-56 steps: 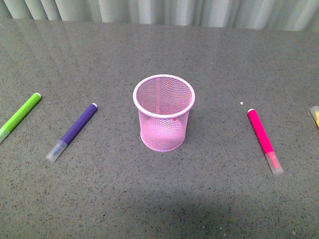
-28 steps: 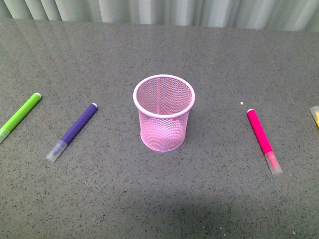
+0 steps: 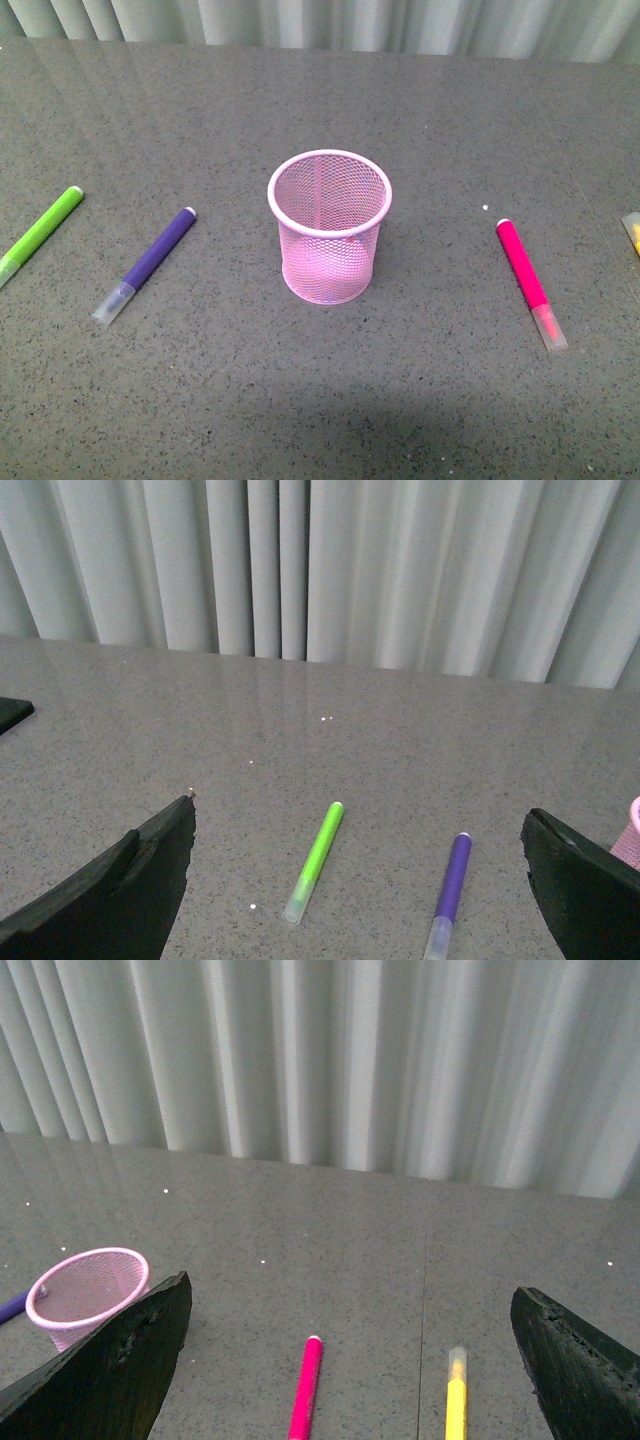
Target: Insert purple and pink pens into pink cup
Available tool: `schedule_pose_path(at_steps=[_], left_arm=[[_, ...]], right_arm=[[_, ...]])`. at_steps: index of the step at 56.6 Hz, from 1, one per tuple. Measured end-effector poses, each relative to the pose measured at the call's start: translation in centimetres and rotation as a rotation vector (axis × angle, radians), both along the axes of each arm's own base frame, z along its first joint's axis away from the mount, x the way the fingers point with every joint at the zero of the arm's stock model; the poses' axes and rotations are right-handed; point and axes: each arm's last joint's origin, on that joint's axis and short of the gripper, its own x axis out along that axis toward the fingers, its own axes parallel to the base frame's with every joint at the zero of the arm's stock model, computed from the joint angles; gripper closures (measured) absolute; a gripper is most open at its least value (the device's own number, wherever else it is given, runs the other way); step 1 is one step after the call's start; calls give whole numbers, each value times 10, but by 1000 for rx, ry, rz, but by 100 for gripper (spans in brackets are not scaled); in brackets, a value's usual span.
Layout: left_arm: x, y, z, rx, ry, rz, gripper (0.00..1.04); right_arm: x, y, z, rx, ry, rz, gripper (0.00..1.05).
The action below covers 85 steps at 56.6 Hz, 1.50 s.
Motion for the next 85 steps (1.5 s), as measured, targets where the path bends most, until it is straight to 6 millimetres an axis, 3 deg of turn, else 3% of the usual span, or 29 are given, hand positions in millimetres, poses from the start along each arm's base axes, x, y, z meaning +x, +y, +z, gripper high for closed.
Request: schedule_pose_path(at_steps=[85], left_arm=[[0, 0, 0, 0, 0, 0, 8]], right_arm=[[0, 0, 0, 0, 0, 0, 7]])
